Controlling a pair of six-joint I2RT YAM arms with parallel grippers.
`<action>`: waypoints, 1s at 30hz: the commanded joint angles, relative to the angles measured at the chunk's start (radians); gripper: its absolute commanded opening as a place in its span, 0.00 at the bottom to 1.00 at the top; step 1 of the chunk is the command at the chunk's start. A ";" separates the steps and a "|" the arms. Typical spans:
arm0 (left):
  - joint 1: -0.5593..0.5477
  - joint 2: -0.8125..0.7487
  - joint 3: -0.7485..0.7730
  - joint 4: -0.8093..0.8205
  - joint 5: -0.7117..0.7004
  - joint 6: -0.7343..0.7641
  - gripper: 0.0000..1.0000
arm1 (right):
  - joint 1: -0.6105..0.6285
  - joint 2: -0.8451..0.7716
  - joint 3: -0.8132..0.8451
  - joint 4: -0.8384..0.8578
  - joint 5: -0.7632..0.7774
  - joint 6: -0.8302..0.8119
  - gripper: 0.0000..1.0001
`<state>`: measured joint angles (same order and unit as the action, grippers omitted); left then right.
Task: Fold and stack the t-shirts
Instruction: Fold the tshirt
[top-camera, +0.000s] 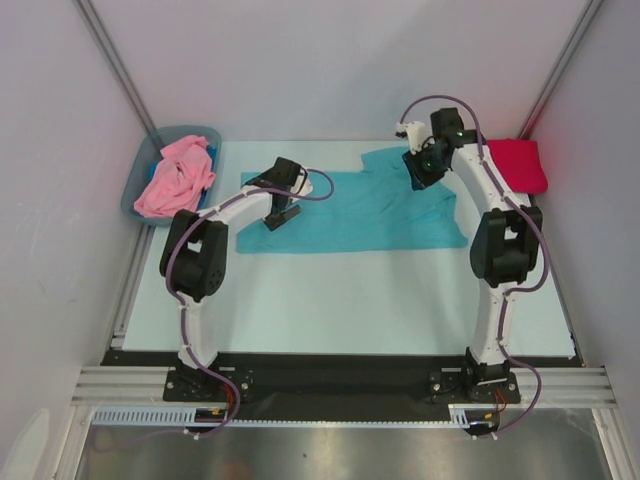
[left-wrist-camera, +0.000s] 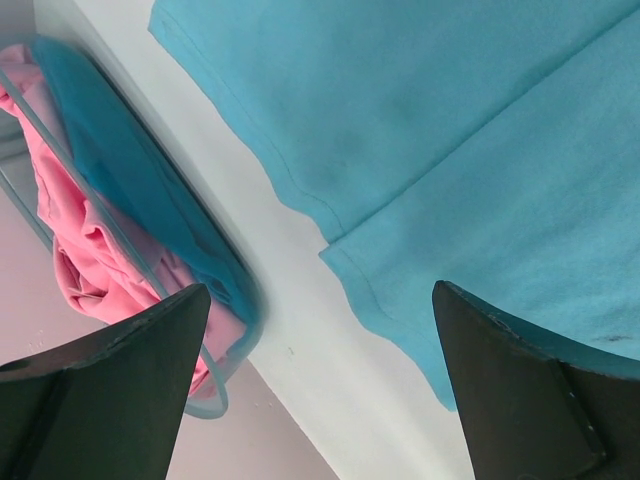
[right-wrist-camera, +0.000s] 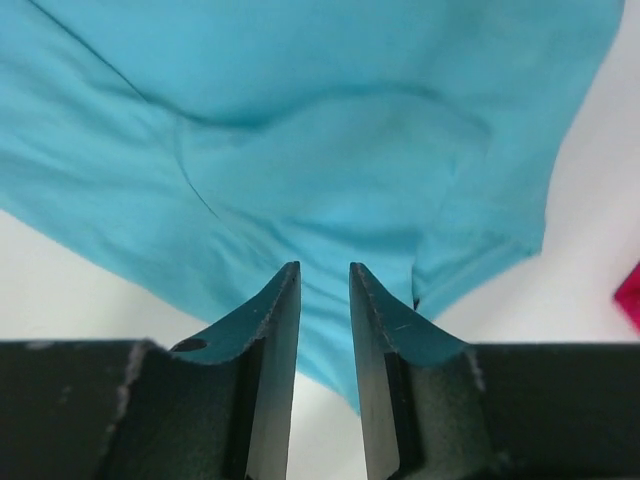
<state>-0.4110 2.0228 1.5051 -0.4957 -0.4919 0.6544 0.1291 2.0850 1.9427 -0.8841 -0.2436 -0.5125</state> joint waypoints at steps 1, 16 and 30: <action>-0.008 -0.085 -0.020 0.037 -0.019 0.014 1.00 | 0.064 0.084 0.195 -0.073 -0.013 -0.026 0.32; -0.018 -0.113 -0.094 0.114 -0.063 0.042 1.00 | 0.127 0.254 0.274 -0.124 0.041 -0.037 0.38; -0.035 -0.099 -0.094 0.123 -0.074 0.042 1.00 | 0.126 0.273 0.210 -0.092 0.046 -0.027 0.41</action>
<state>-0.4397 1.9690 1.4136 -0.3992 -0.5476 0.6895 0.2531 2.3604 2.1582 -0.9962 -0.2058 -0.5430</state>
